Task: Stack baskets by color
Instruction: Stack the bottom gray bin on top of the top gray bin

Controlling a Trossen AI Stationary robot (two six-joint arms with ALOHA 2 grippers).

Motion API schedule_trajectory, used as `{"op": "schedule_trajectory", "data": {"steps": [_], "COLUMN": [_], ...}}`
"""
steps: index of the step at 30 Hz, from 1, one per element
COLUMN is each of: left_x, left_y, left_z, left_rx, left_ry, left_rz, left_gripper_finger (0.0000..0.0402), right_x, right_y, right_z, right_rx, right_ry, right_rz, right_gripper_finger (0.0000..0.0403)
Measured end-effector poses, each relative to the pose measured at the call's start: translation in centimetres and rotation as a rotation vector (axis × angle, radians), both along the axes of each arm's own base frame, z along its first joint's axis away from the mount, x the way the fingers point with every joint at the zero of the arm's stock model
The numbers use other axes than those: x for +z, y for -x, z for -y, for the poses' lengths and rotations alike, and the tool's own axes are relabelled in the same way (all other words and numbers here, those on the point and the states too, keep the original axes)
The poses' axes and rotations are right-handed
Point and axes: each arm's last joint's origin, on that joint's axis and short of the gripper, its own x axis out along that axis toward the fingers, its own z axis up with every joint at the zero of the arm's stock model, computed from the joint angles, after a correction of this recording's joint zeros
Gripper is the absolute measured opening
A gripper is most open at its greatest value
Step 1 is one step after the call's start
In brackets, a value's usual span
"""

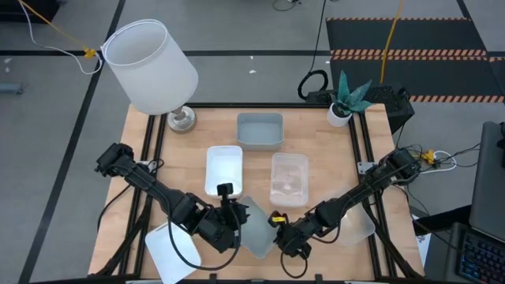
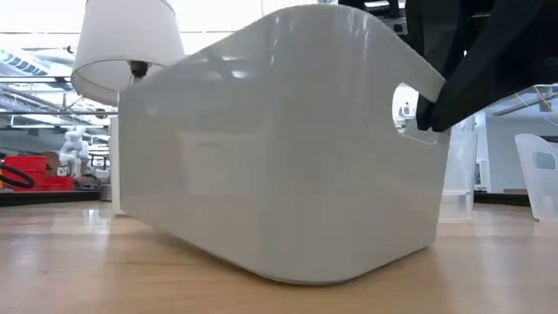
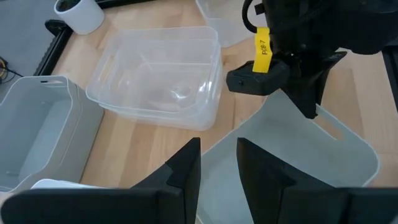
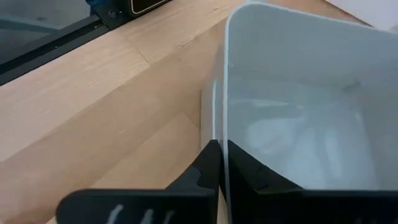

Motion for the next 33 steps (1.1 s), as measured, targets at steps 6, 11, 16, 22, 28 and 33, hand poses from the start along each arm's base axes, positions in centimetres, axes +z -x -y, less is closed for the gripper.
{"op": "schedule_trajectory", "data": {"steps": [6, 11, 16, 22, 28, 33], "left_x": [0.0, 0.4, 1.6, 4.2, 5.5, 5.0], "left_y": [0.0, -0.5, -1.1, -1.0, -0.3, 0.0], "left_z": [0.0, 0.3, 0.6, 1.9, 3.8, 4.7], "left_rx": [0.001, -0.020, -0.044, -0.074, -0.136, -0.172], "left_ry": [0.003, 0.018, -0.001, -0.077, -0.127, -0.164], "left_rz": [0.004, 0.056, 0.180, 0.372, 0.479, 0.459], "left_gripper_finger": [0.0106, 0.0106, 0.0106, 0.0106, 0.0106, 0.0129], "right_x": [1.4, 3.9, 6.6, 9.5, 11.7, 13.3], "right_y": [0.8, 1.8, 3.3, 5.4, 7.5, 7.9], "right_z": [-0.8, -1.5, -1.8, -1.3, 0.4, 2.0], "right_rx": [0.037, 0.031, -0.005, -0.048, -0.172, -0.324], "right_ry": [-0.010, -0.051, -0.097, -0.191, -0.138, -0.075], "right_rz": [0.040, 0.129, 0.202, 0.210, 0.251, 0.372], "right_gripper_finger": [0.0003, 0.0003, 0.0002, 0.0002, 0.0002, 0.0002]}}
